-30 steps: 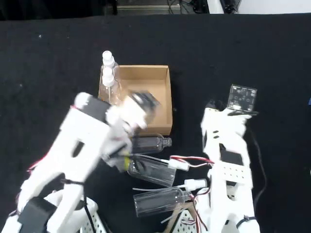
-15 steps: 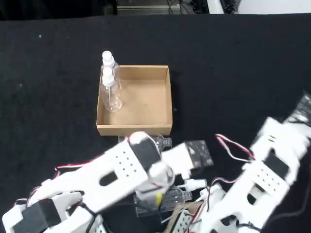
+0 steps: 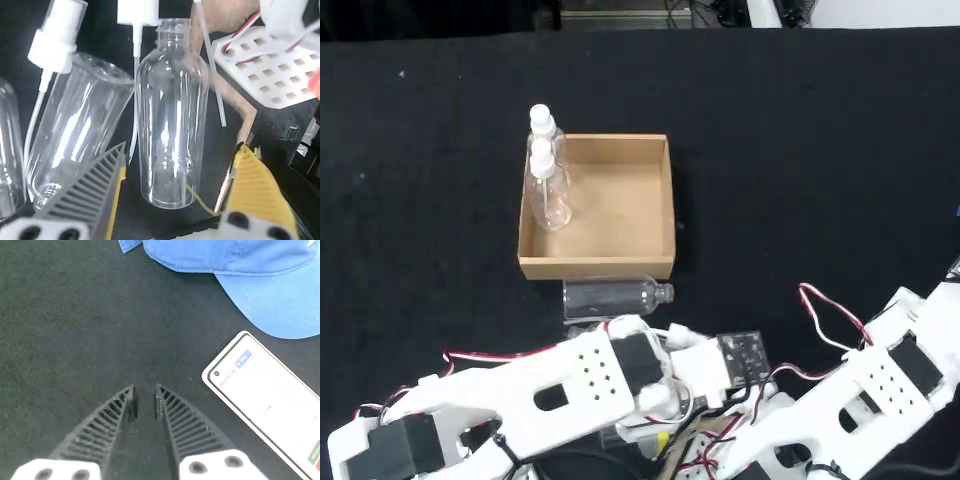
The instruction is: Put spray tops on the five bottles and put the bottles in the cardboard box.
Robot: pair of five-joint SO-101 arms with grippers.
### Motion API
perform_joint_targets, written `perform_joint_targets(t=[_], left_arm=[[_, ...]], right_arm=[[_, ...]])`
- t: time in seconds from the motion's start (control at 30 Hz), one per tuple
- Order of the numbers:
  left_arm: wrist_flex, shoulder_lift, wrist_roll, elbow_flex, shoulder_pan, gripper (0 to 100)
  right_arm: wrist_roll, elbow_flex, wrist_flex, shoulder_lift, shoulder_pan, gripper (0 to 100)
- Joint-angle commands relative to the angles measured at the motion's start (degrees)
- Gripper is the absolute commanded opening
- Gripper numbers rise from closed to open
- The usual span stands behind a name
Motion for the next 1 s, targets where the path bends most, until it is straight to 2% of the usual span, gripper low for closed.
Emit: perform_joint_targets(t=[0.0, 0.2, 0.4, 0.5, 0.7, 0.83, 0.97], left_arm=[[-2.0, -0.3, 0.5, 1.4, 0.6, 31], [-3.1, -0.3, 0.2, 5.4, 0.7, 31], [-13.0, -0.3, 0.3, 11.9, 0.3, 31], [-15.4, -0.3, 0.3, 12.9, 0.3, 31], [-15.0, -0.4, 0.2, 13.3, 0.4, 31], [-12.0, -0.4, -1.1, 13.6, 0.3, 31], [-11.6, -0.4, -3.0, 13.6, -0.7, 21]], right_arm=[[0.5, -3.9, 0.2, -1.1, 1.3, 5.3], [0.4, -3.9, 0.2, -1.1, 1.3, 5.3], [0.1, -3.9, 0.3, -1.1, 1.3, 5.3], [0.1, -3.9, 0.2, -1.1, 1.3, 5.3], [0.1, -3.9, 0.0, -1.1, 1.4, 5.3], [0.1, -3.9, 0.0, -1.1, 1.3, 5.3], [0.1, -3.9, 0.0, -1.1, 1.3, 5.3]])
